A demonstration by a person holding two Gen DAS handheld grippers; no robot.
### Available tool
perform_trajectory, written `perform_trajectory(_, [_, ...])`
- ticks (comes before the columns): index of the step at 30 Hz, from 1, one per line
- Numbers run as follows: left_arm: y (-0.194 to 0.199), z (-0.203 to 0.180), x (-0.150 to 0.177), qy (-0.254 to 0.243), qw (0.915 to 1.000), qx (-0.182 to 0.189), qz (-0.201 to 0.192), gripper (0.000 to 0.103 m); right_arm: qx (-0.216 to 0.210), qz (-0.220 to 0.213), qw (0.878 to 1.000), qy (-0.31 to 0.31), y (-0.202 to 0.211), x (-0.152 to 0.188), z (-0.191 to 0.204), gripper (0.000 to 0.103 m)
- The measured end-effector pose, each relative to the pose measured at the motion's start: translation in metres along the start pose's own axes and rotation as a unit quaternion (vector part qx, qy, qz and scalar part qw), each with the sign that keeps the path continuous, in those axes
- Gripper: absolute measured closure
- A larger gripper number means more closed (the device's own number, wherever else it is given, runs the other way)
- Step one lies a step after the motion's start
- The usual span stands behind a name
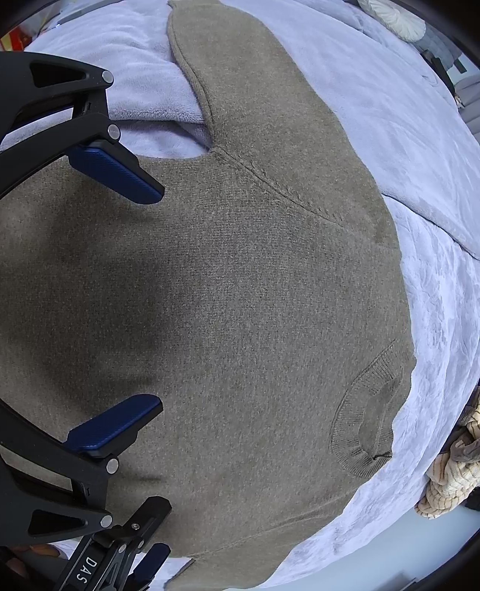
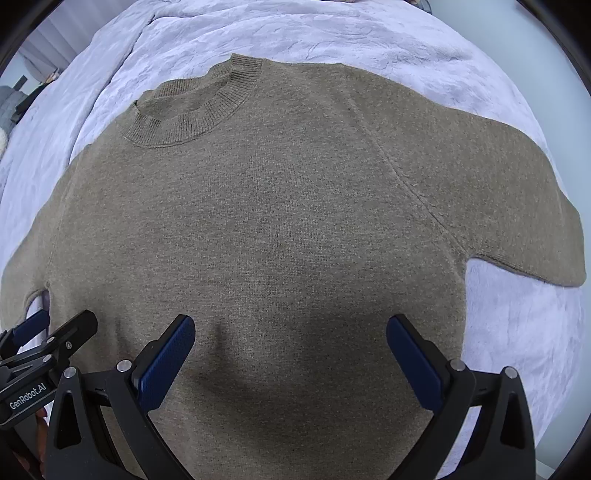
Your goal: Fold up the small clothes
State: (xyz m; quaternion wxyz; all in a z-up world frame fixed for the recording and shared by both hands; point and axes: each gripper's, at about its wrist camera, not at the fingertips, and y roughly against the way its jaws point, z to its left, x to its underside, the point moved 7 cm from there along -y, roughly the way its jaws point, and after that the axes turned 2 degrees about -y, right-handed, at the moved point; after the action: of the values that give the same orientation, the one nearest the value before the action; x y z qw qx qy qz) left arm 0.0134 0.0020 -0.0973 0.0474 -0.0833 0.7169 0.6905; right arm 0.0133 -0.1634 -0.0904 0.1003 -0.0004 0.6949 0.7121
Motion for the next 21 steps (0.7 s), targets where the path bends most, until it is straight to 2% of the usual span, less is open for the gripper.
perform_trajectory(10, [-0.001,0.010,0.000,0.005,1.0000,0.007,0.001,0.000,0.007,0.002,1.000,0.001,-0.002,-0.002,0.005,0.000])
perform_trajectory(15, [0.000,0.017,-0.001,0.009,0.9999,0.013,0.001,0.000,0.031,0.004,0.999,0.007,0.000,0.001,-0.002,0.000])
perform_trajectory(21, [0.003,0.035,0.000,0.022,0.9995,0.024,-0.005,0.000,0.005,0.000,1.000,0.006,0.004,0.002,0.009,0.000])
